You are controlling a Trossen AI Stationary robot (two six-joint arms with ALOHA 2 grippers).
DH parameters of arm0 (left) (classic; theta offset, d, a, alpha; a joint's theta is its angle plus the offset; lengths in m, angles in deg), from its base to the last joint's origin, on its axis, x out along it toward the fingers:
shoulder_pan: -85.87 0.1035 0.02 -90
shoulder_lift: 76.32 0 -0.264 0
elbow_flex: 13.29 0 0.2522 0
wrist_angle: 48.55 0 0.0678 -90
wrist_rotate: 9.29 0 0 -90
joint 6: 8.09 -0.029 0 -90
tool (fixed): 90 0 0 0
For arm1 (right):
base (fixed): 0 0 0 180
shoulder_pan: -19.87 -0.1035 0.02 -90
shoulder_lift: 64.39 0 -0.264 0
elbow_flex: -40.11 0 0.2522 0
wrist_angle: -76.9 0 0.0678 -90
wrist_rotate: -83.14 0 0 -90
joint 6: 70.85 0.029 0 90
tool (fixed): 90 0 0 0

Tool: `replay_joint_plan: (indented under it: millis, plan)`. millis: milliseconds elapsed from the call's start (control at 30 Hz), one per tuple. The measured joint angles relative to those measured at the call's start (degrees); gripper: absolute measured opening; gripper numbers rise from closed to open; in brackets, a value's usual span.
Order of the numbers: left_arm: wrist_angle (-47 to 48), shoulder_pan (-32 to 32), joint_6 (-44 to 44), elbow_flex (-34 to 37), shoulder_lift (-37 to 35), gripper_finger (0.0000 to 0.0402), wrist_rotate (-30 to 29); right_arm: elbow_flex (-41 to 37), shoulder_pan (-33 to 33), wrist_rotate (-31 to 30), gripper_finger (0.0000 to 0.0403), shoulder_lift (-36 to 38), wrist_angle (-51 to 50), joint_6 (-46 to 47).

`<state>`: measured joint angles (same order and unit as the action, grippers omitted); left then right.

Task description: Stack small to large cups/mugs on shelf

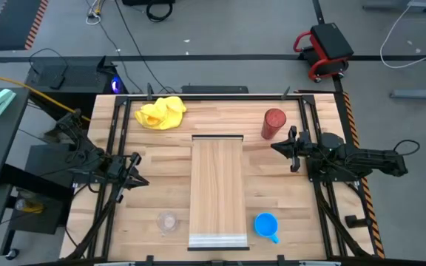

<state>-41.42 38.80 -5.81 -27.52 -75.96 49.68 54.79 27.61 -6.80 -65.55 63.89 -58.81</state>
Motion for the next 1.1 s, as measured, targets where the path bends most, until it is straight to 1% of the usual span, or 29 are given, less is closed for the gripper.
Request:
replay_joint_plan:
  millis: [133, 367, 533, 733, 800, 867, 967, 1100]
  plan:
    - [0.0, -0.01, 0.0, 0.0, 0.0, 0.0035, -0.01, 0.0, 0.01, -0.01, 0.0013, -0.01, 0.01, 0.0]
    - [-0.01, 0.01, -0.09, 0.02, 0.0, 0.0026, 0.0, 0.01, -0.01, -0.01, 0.0013, -0.01, 0.02, 0.0]
    - [-0.46, 0.0, -5.29, -0.01, 0.0, 0.0028, -0.01, 0.0, -0.01, 0.0, 0.0013, -0.01, 0.0, 0.0]
    - [-2.51, 0.02, -7.45, -0.01, 0.0, 0.0036, -0.02, 0.01, -0.01, -0.01, 0.0013, -0.01, 0.01, 0.0]
    - [-5.62, -0.01, -6.51, 0.0, 0.0, 0.0036, -0.02, 0.01, -0.01, -0.01, 0.0013, 0.0, 0.0, 0.0]
    - [-11.27, 0.02, -2.46, 0.02, 0.0, 0.0034, 0.0, -0.01, -0.01, 0.0, 0.0013, -0.01, 0.0, 0.0]
    - [-22.79, 0.02, 5.34, 0.02, 0.0, 0.003, -0.06, 0.01, 0.0, -0.01, 0.0013, -0.01, 0.0, 0.0]
    - [-39.49, 0.02, 9.83, 0.02, 0.0, 0.0028, -0.06, -0.01, -0.01, 0.01, 0.0013, 0.0, 0.0, 0.0]
